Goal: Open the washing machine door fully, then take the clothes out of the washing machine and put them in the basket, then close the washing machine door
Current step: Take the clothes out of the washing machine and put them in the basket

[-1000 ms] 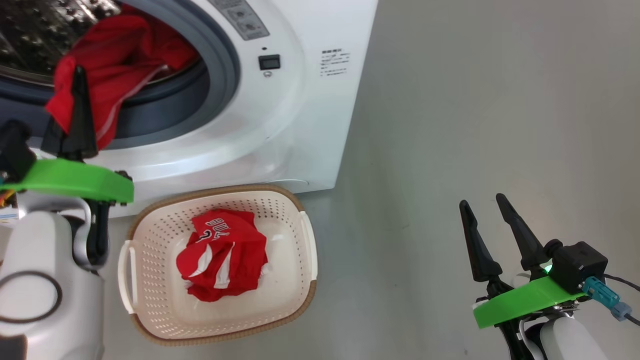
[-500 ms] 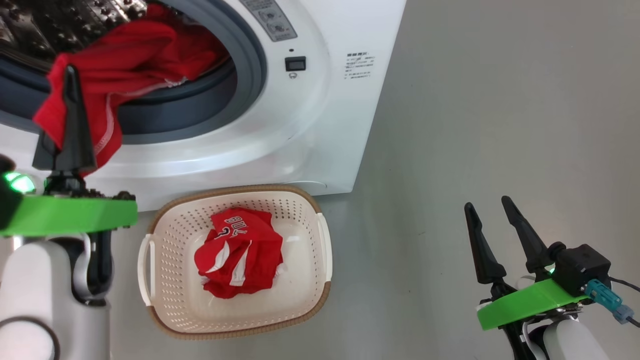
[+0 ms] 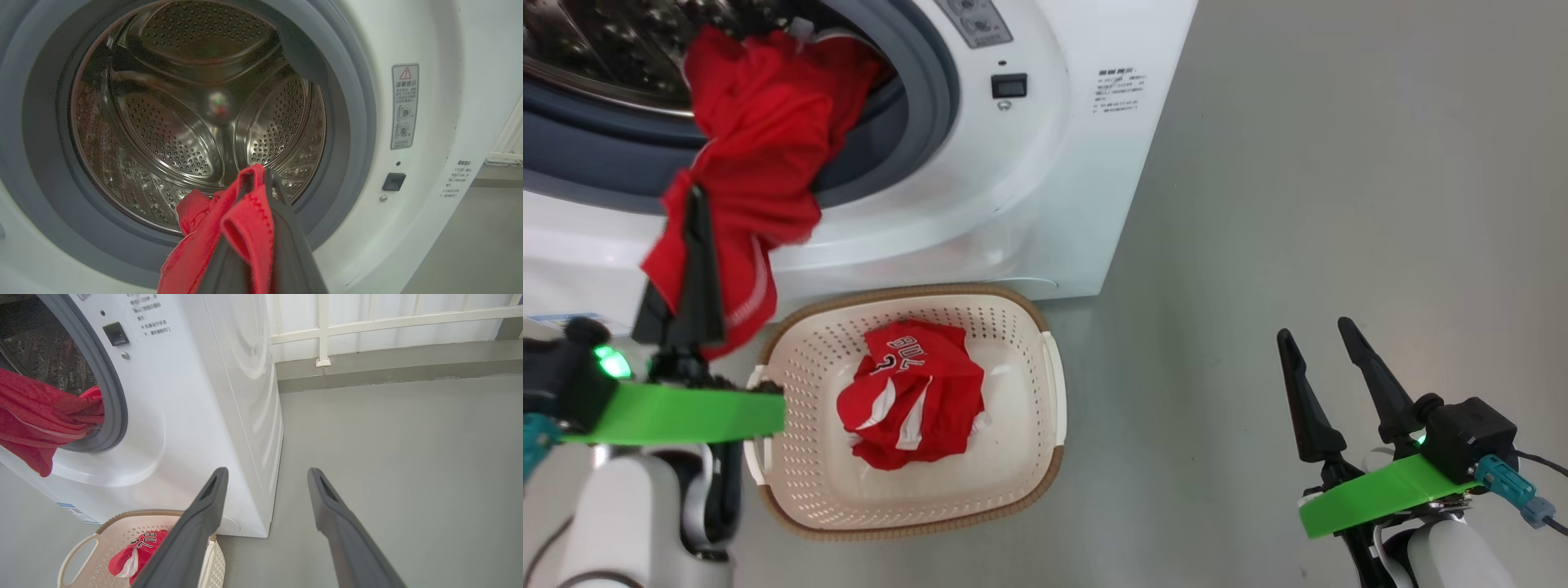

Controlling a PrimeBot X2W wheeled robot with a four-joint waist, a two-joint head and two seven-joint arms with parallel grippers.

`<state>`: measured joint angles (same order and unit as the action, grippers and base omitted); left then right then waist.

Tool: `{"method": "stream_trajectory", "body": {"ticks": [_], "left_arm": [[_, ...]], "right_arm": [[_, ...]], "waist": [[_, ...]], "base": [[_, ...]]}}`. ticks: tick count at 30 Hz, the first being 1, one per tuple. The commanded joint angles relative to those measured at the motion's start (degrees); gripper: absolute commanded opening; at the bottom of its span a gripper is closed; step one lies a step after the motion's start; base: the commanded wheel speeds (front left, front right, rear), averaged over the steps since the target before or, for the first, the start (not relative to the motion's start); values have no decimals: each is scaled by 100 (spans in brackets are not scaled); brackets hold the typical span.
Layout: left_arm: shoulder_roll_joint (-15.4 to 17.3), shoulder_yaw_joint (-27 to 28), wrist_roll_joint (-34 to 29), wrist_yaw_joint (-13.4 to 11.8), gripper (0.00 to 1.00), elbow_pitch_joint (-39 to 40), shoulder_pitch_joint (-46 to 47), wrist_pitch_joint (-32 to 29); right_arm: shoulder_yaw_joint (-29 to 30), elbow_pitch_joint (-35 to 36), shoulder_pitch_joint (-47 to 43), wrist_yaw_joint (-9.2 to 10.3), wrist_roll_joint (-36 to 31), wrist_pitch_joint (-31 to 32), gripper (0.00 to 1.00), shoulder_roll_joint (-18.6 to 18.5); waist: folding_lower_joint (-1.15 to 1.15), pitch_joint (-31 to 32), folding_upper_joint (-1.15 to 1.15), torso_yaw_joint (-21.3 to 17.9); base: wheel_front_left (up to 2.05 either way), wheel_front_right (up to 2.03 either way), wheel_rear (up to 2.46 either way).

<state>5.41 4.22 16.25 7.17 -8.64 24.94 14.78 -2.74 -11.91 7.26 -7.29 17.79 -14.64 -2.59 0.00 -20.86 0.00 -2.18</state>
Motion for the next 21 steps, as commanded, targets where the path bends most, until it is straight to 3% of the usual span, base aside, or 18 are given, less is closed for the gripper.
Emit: {"method": "stream_trajectory", "body": {"ticks": [1, 11, 16, 21], "left_arm": [[106, 135, 61, 32, 0, 34, -121, 22], [100, -140, 97, 32, 0, -1127, -145, 22], [210, -363, 114, 32, 12, -1844, 140, 22], [301, -547, 147, 32, 13, -2408, 466, 22]], "right_arm": [[-150, 147, 47, -20, 27, -36, 100, -29], [-174, 216, 186, -20, 53, -36, 100, -29], [-215, 267, 297, -20, 72, -36, 100, -29], [-250, 304, 401, -20, 82, -36, 100, -29]], "waist": [[0, -78, 0, -39], [0, -537, 0, -119], [0, -833, 0, -162], [0, -1089, 0, -202]], "base": [[0, 0, 0], [0, 0, 0], [0, 0, 0], [0, 0, 0]]}}
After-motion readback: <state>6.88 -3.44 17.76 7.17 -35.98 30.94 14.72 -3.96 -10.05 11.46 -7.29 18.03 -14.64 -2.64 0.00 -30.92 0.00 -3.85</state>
